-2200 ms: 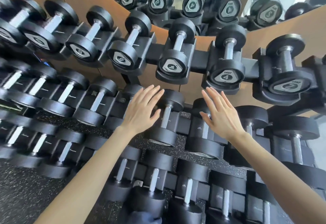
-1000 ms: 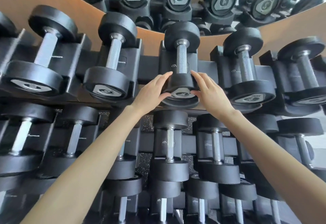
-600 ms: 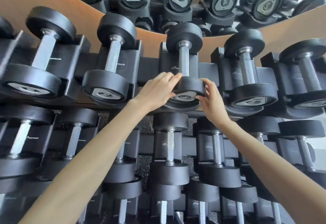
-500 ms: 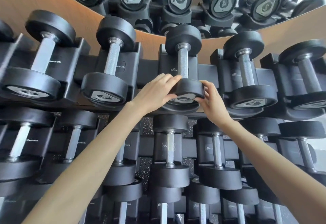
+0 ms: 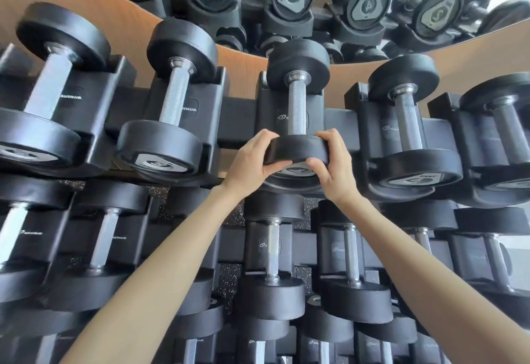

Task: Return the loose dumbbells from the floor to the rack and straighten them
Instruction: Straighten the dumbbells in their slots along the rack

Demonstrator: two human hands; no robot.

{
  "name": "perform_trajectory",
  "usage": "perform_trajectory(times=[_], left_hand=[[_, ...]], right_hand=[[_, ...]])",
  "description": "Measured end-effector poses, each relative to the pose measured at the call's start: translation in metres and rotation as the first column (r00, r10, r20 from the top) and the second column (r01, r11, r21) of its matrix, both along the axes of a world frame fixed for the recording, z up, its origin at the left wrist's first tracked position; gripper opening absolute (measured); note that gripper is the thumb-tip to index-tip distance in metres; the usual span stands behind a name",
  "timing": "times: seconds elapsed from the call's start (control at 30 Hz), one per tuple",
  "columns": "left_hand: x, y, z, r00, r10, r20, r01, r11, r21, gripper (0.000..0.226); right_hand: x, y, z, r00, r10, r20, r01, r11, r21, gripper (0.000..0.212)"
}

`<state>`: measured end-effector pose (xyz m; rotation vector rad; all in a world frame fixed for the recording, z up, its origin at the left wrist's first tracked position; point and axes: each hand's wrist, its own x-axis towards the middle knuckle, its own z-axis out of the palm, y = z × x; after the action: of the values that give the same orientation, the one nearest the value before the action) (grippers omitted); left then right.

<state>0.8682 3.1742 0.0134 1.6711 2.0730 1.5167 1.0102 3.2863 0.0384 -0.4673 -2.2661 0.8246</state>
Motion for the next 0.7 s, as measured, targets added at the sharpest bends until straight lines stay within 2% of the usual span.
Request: perform_trajectory(times=[0.07,0.13,0.23,0.27,0.3,0.33,0.37,0.4,0.43,0.47,0.53,0.7], left_hand=[[-0.003,0.002,0.004,0.993,-0.010,-0.118,0.012,1.000,0.020,0.052],[-0.004,0.006,0.016,0.952,0.004,-0.305,0.011,0.999,0.047,0.052],[0.000,0.020,0.044,0.782,0.007,-0.623,0.027,0.999,0.046,0.056],[0.002,0.024,0.050,0.751,0.013,-0.660,0.025,0.999,0.047,0.057],[0.004,0.026,0.051,0.757,0.026,-0.653,0.016,0.998,0.058,0.056],[0.004,0.025,0.048,0.807,0.038,-0.589,0.003,0.998,0.069,0.055],[0.003,0.021,0.040,0.890,0.038,-0.455,-0.003,0.997,0.077,0.054],[0.001,0.015,0.030,0.966,0.024,-0.258,0.000,0.996,0.093,0.051],[-0.001,0.007,0.020,0.999,0.002,-0.039,0.002,0.993,0.121,0.048],[-0.003,0.001,0.011,0.989,-0.015,0.150,-0.006,0.990,0.140,0.045],[-0.009,-0.009,-0.001,0.927,-0.042,0.372,-0.011,0.990,0.139,0.045],[-0.011,-0.016,-0.005,0.826,-0.140,0.546,0.098,0.990,0.105,0.055]], right_hand=[[0.001,0.000,-0.005,0.998,-0.041,-0.054,0.038,0.998,-0.045,0.064],[0.005,-0.002,-0.016,0.991,-0.100,-0.093,0.088,0.988,-0.124,0.058],[0.013,-0.003,-0.033,0.978,-0.200,-0.064,0.177,0.949,-0.262,0.068],[0.016,-0.002,-0.037,0.980,-0.198,-0.023,0.184,0.943,-0.277,0.067],[0.018,-0.001,-0.038,0.983,-0.180,0.017,0.178,0.945,-0.276,0.066],[0.020,0.001,-0.038,0.987,-0.153,0.059,0.163,0.951,-0.261,0.066],[0.020,0.002,-0.035,0.987,-0.123,0.101,0.143,0.961,-0.236,0.066],[0.020,0.002,-0.029,0.987,-0.092,0.132,0.117,0.973,-0.200,0.063],[0.019,0.002,-0.020,0.987,-0.054,0.150,0.078,0.984,-0.160,0.060],[0.018,0.003,-0.011,0.988,-0.007,0.155,0.027,0.991,-0.129,0.056],[0.015,0.003,0.009,0.985,0.096,0.144,-0.083,0.992,-0.091,0.049],[0.006,0.002,0.037,0.959,0.228,0.167,-0.226,0.974,-0.033,0.042]])
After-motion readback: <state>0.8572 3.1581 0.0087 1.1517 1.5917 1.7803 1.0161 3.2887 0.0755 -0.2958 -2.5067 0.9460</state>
